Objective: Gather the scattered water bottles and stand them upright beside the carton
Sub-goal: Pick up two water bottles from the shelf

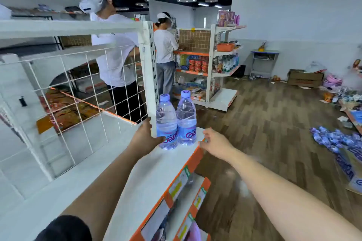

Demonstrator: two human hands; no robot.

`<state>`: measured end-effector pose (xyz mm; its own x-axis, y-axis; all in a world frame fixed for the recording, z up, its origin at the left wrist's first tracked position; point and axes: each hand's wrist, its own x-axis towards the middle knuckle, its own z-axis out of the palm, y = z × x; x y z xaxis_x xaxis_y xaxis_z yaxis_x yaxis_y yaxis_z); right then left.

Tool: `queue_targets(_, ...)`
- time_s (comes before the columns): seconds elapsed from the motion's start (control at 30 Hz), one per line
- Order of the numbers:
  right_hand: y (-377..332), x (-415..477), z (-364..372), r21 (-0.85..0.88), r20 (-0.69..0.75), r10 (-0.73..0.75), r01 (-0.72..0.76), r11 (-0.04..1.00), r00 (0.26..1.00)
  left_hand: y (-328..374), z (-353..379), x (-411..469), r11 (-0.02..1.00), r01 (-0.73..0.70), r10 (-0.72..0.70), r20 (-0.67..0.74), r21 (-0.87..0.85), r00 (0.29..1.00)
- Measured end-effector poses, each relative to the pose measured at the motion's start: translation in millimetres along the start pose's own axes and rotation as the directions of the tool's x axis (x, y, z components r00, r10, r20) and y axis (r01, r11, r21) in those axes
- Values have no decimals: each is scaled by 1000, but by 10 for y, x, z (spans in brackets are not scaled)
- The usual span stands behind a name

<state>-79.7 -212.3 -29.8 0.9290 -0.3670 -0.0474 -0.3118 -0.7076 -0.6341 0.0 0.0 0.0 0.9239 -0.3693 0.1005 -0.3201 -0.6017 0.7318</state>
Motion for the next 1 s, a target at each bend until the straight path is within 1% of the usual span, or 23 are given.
queue_targets(0.1,-149,333,27,152,-52,-52,59,987,997,-51,112,304,995,-39,43,31,-96,999)
queue_targets(0.13,-217,390,7,216,-60,-87,98,971,994,-34,154,352,995,-34,36,22,-91,999)
queue_targets(0.17,-253,482,-4,272,-55,-113,124,954,992,-41,220,430,993,-41,43,12,-112,999)
queue_targets(0.27,-320,705,-37,378,29,-140,119,918,990,-34,321,549,990,45,-47,-14,-134,999)
queue_targets(0.33,-312,827,1,450,44,-109,78,890,993,-107,350,674,987,52,-57,-29,-153,998)
queue_targets(0.4,-297,930,8,491,9,-62,50,870,998,-112,324,813,986,50,-55,-22,-156,998)
queue_targets(0.5,-234,1080,-73,516,-47,-46,63,854,998,5,329,1054,992,52,-54,-14,-118,998)
queue_targets(0.57,-156,1197,-202,526,-82,-32,71,847,996,137,378,1245,994,19,-16,23,-107,1000)
queue_targets(0.7,152,1433,-568,550,-142,6,74,832,990,515,607,1611,990,-64,77,104,-128,992)
queue_targets(0.87,988,1836,-1284,551,-211,70,59,832,975,1311,1374,2161,971,-183,214,218,-154,952)
queue_targets(0.9,1191,1931,-1454,549,-225,83,56,834,971,1473,1580,2312,967,-197,231,237,-161,944)
queue_targets(1.0,1779,2176,-1964,560,-273,135,44,827,952,1974,2198,2696,960,-174,232,278,-218,932)
